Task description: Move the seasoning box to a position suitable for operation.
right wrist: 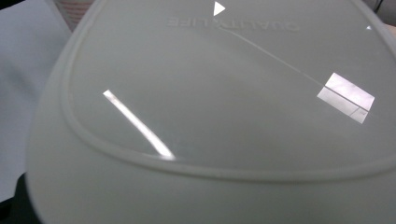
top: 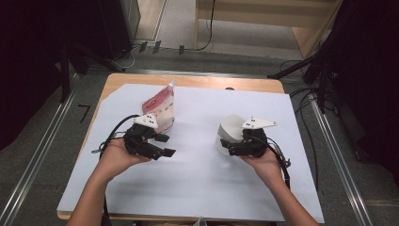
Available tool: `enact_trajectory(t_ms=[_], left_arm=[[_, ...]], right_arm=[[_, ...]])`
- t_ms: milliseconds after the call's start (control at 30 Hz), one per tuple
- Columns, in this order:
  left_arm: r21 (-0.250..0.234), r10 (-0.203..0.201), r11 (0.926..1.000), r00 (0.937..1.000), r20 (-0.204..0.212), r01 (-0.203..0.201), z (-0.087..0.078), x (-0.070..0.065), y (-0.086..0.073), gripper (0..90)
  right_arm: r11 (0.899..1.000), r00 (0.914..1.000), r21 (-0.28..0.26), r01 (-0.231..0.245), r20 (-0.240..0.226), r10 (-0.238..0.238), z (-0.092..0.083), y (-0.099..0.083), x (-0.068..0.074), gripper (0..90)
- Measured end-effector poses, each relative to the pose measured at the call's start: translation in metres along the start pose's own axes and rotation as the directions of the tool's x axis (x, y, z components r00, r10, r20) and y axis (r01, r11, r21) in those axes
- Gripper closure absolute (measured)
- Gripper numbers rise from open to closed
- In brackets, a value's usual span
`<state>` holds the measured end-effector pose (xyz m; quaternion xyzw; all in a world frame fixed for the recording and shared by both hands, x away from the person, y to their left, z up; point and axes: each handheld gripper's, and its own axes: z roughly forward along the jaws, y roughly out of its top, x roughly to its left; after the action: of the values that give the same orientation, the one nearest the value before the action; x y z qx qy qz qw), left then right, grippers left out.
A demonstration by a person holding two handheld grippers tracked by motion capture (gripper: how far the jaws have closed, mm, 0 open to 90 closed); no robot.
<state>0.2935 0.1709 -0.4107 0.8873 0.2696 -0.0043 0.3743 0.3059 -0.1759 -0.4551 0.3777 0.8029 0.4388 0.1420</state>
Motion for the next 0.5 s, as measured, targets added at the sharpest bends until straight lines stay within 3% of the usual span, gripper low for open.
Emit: enact_trajectory(t_ms=[133, 500], left_arm=[[0.007, -0.034, 0.9994, 0.9994, -0.005, 0.034, 0.005, 0.003, 0.000, 38.4], [0.020, 0.002, 0.9998, 0.9999, -0.011, -0.002, 0.013, 0.000, 0.000, 38.4]], right_arm=[[1.000, 0.9995, 0.008, 0.025, -0.019, -0.025, 0.006, -0.001, 0.009, 14.9], [0.994, 0.9915, 0.031, 0.101, -0.085, -0.098, 0.022, -0.007, 0.033, 14.9]])
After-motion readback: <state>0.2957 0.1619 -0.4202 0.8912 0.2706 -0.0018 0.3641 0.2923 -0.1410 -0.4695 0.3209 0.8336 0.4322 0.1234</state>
